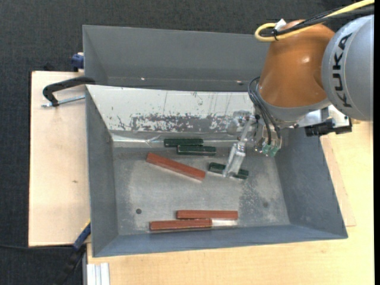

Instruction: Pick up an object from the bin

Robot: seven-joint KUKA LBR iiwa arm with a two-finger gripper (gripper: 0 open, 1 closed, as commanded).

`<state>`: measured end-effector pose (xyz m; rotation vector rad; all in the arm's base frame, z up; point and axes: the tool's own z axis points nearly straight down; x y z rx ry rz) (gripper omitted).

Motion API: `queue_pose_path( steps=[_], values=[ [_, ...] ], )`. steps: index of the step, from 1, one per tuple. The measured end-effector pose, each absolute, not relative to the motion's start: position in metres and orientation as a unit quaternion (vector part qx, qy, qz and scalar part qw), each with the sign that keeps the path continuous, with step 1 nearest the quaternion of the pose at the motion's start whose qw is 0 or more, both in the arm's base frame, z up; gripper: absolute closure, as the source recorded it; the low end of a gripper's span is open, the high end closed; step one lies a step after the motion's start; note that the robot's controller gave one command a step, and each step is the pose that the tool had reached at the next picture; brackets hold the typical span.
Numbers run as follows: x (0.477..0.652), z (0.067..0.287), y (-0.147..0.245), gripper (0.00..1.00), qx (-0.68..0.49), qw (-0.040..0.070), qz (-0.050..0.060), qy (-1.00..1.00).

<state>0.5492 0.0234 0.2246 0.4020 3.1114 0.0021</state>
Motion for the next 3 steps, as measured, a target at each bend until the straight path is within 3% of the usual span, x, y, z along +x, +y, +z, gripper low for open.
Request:
queue_pose_path(
  steps=[1, 2, 3],
  values=[
    [0.547, 0.202, 0.026, 0.0, 0.094, 0.004, 0.001, 0.996],
    [0.539, 0.152, 0.031, 0.0, 0.029, 0.002, 0.001, 1.0],
    [0.594, 0.092, 0.032, 0.0, -0.061, 0.006, 0.0, 0.998]
  ],
)
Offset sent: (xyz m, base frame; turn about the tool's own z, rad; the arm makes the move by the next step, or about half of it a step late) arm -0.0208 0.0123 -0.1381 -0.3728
